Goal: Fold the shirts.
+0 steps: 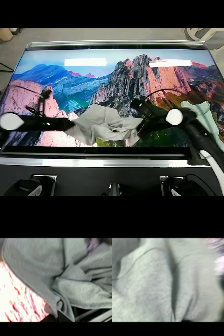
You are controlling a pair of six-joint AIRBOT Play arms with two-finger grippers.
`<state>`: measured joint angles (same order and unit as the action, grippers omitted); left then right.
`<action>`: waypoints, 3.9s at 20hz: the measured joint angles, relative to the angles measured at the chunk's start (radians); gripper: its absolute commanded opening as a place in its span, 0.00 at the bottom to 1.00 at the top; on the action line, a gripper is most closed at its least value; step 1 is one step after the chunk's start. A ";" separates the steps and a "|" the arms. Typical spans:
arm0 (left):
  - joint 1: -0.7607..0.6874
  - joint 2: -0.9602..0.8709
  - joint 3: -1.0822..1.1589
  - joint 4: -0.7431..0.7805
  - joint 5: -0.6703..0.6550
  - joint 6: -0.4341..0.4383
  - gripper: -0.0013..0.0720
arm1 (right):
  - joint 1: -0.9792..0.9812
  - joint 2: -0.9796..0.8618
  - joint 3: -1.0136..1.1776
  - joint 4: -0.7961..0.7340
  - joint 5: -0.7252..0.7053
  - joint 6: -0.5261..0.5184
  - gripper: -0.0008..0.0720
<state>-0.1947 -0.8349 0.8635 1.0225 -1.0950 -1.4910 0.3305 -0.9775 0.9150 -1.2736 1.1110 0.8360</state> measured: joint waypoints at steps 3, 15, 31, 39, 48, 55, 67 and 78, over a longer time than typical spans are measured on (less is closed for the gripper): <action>0.043 0.093 0.314 0.094 0.041 -0.042 0.06 | 0.000 0.178 0.244 -0.282 -0.005 0.088 0.05; 0.151 0.222 0.860 0.214 0.247 -0.231 0.06 | 0.003 0.439 0.605 -0.462 0.095 0.384 0.05; 0.150 -0.116 0.119 0.236 0.182 -0.157 0.06 | 0.002 -0.208 0.095 -0.113 0.241 0.275 0.05; 0.174 -0.362 0.183 0.206 0.225 -0.148 0.85 | 0.000 -0.496 0.441 -0.137 0.084 0.269 0.95; 0.382 -0.317 0.179 0.208 -0.171 -0.031 0.83 | -0.305 -0.470 0.557 -0.078 0.429 0.150 0.86; 0.272 -0.261 -0.206 0.043 -0.087 -0.004 0.83 | -0.381 -0.460 0.322 0.132 0.473 0.063 0.86; 0.084 -0.299 -0.307 -0.059 0.135 -0.055 0.64 | -0.389 -0.422 0.165 0.227 0.383 -0.008 0.89; 0.030 -0.342 -0.292 -0.061 0.227 -0.116 0.06 | -0.389 -0.422 0.074 0.276 0.285 -0.022 0.90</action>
<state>-0.1650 -1.1767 0.5716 0.9615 -0.8677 -1.6070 -0.0582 -1.3998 0.9886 -0.9974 1.3964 0.8139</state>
